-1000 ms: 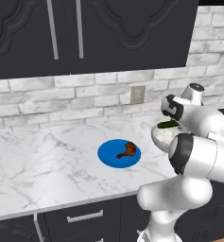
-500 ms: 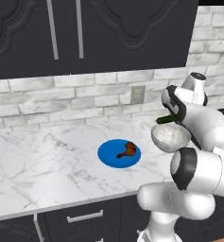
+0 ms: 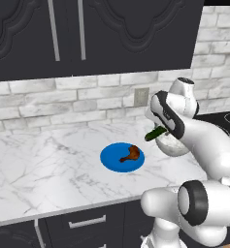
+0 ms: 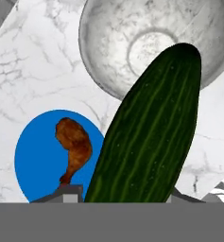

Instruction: Place the chicken drumstick on the plate and place the cucumber on the same plate.

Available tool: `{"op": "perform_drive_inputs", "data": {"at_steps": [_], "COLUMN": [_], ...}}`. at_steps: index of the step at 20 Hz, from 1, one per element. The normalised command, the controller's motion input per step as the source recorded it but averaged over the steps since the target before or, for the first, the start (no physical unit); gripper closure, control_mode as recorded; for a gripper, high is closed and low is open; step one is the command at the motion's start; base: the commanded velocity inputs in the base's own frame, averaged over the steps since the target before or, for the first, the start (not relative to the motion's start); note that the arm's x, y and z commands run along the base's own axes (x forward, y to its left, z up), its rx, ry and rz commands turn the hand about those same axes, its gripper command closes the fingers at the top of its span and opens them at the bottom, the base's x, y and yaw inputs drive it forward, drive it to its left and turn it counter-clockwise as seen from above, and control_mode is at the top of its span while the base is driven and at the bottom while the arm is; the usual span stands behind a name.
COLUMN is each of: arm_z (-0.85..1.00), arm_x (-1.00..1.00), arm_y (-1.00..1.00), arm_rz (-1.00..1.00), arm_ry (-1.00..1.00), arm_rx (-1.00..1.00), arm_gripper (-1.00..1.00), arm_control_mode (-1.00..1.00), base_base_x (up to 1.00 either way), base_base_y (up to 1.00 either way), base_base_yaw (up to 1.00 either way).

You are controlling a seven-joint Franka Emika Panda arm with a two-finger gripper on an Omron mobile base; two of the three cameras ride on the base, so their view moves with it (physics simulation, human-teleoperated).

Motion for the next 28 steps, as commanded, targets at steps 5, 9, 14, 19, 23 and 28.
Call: {"op": "perform_drive_inputs", "data": {"at_steps": [5, 9, 14, 19, 23, 28], "arm_z": [0.00, -0.10, -0.34, -0.34, -0.32, -0.27], "arm_x": [-0.21, -0.15, 0.02, 0.36, 0.53, 0.42], "arm_y": [1.00, 0.96, 0.66, 0.04, 0.04, 0.16], "arm_rz": [0.31, 0.27, 0.18, 0.07, 0.03, 0.02], "arm_ry": [0.12, 0.05, 0.00, 0.00, 0.00, 0.02], "arm_rx": [0.00, 0.00, -0.01, 0.00, 0.00, 0.00], "arm_gripper": [1.00, 1.00, 1.00, 1.00, 1.00, 1.00], "arm_control_mode": [-1.00, -1.00, -1.00, -1.00, -1.00, -1.00], "base_base_x": [0.00, 0.00, 0.00, 0.00, 0.00, 0.00], "base_base_y": [0.00, 0.00, 0.00, 0.00, 0.00, 0.00], "base_base_yaw": [0.00, 0.00, 0.00, 0.00, 0.00, 0.00]}}
